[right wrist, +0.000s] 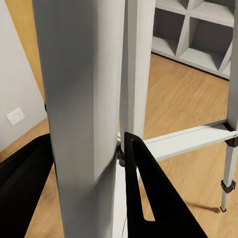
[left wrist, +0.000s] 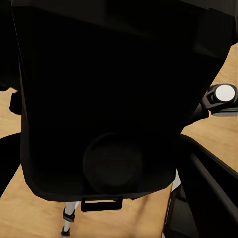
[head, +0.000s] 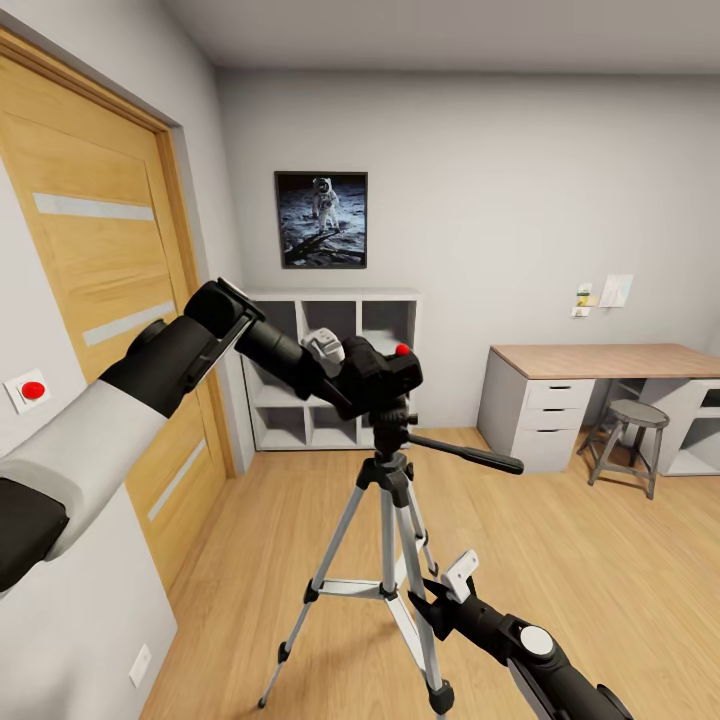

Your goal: Attach the digital camera to the camera tripod in the bedroom.

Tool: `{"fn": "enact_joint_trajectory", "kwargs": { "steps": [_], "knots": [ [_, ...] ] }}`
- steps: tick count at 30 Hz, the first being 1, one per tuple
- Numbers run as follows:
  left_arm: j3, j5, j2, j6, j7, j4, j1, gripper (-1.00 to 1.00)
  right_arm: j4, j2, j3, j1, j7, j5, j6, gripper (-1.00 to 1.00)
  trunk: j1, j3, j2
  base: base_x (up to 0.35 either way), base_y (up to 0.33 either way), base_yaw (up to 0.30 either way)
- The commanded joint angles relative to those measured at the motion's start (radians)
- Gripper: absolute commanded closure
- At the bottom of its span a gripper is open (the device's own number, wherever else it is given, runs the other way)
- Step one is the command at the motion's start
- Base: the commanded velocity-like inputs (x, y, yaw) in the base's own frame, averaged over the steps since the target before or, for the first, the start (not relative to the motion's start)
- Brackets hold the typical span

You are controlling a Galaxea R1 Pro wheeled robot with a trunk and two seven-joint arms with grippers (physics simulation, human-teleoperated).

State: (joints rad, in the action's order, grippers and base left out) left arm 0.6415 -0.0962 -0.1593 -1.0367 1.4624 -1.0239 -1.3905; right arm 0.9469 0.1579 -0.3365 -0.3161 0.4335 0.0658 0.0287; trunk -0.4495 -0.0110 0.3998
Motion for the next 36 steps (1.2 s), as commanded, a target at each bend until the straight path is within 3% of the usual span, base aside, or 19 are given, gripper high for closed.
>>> {"fn": "enact_joint_trajectory", "kwargs": {
  "steps": [1,9,18,21,28,36],
  "knots": [
    [-0.002,-0.01,0.0,-0.01,0.01,-0.001,-0.001,1.0,-0.013,0.001,-0.007,0.0,0.002,-0.007,0.003,1.0,-0.001,0.001,0.0,0.0,0.0,0.0],
    [-0.043,-0.01,0.003,-0.01,0.01,0.006,-0.017,1.0,-0.014,0.0,-0.007,0.0,0.002,-0.007,0.003,1.0,-0.001,0.001,0.0,0.0,0.0,0.0],
    [-0.054,-0.01,0.008,-0.01,0.01,0.045,-0.073,1.0,-0.025,0.001,-0.007,0.0,0.002,-0.007,0.003,1.0,-0.001,0.001,0.0,0.0,0.0,0.0],
    [-0.054,-0.01,0.017,-0.01,0.01,0.097,-0.102,1.0,-0.027,0.0,-0.007,0.0,0.002,-0.007,0.003,1.0,-0.001,0.001,0.0,0.0,0.0,0.0],
    [-0.046,-0.011,0.076,-0.01,0.009,0.168,-0.129,1.0,-0.028,0.0,-0.007,0.0,0.002,-0.007,0.003,1.0,-0.001,0.001,0.0,0.0,0.0,0.0],
    [-0.016,-0.013,0.094,-0.01,0.01,0.169,-0.134,1.0,-0.03,0.0,-0.007,0.0,0.002,-0.007,0.003,1.0,-0.001,0.001,0.0,0.0,0.0,0.0]
  ]
}}
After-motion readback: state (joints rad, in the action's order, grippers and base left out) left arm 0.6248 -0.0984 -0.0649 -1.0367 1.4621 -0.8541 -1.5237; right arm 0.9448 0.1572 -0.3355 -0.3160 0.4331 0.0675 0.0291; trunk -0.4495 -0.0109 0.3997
